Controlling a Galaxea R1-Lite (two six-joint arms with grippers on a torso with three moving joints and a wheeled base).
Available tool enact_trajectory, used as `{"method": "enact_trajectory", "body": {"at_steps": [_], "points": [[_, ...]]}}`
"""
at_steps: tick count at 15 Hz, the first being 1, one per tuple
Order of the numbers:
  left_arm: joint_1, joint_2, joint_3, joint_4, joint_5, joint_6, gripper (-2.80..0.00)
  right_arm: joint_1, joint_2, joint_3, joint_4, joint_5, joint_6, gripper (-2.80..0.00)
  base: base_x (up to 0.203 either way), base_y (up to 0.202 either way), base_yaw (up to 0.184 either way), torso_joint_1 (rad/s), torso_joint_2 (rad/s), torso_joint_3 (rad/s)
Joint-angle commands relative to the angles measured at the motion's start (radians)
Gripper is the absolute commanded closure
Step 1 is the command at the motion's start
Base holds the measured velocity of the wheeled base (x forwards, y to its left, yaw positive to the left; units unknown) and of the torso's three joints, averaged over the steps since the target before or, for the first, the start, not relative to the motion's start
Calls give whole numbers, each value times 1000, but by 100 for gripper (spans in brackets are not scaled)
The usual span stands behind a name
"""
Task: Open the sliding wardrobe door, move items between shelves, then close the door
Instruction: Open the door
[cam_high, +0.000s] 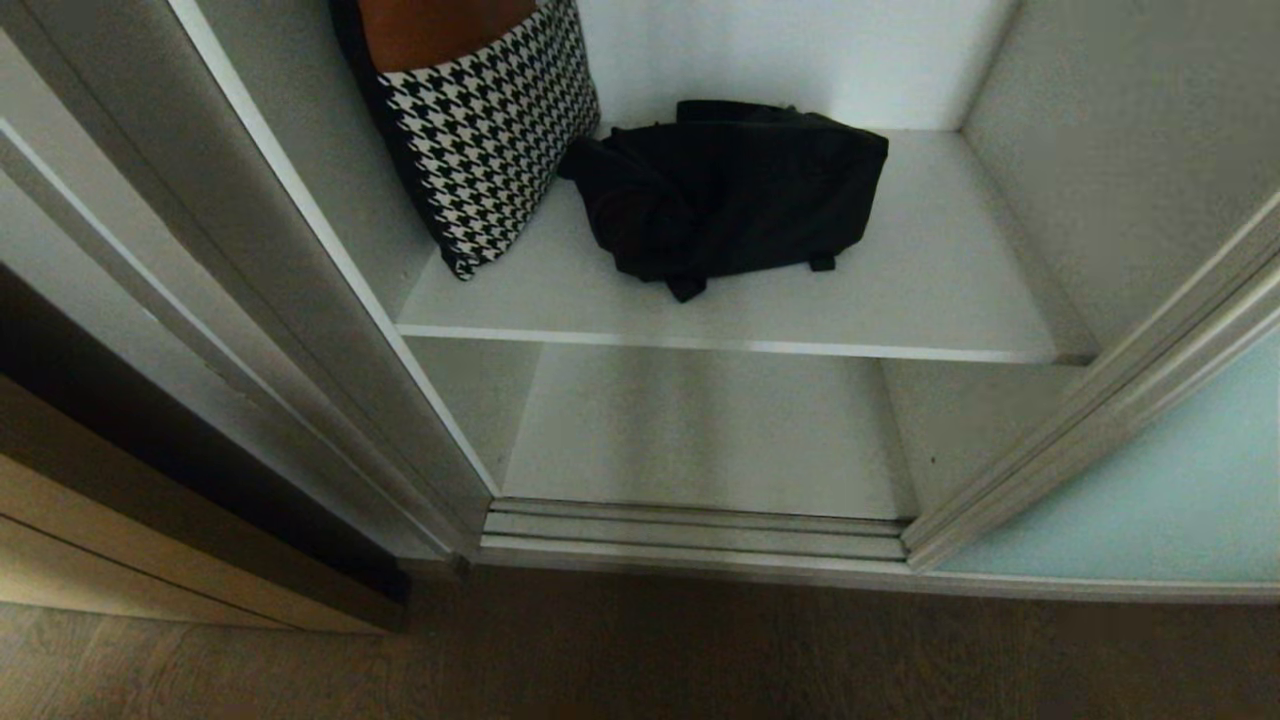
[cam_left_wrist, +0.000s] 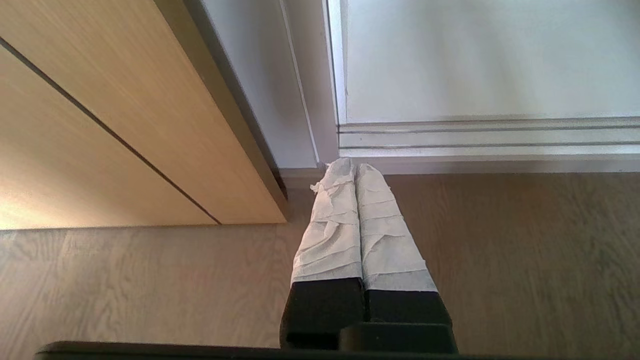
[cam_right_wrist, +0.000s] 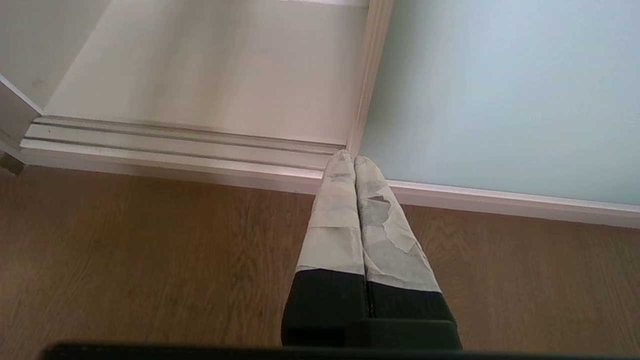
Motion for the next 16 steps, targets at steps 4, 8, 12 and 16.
{"method": "enact_trajectory", "body": {"at_steps": [4,8,12,16], "points": [[0,3,0,0,0,0,0,0,-1,-54,-28,-4,2,0,0,0,0,0,0,0],[0,3,0,0,1,-2,0,1,23,-371,85,5,4,0,0,0,0,0,0,0],[0,3,0,0,1,-2,0,1,208,-809,215,-1,3,0,0,0,0,0,0,0],[0,3,0,0,-1,-2,0,-1,426,-1129,349,-102,-23,0,0,0,0,0,0,0]]}}
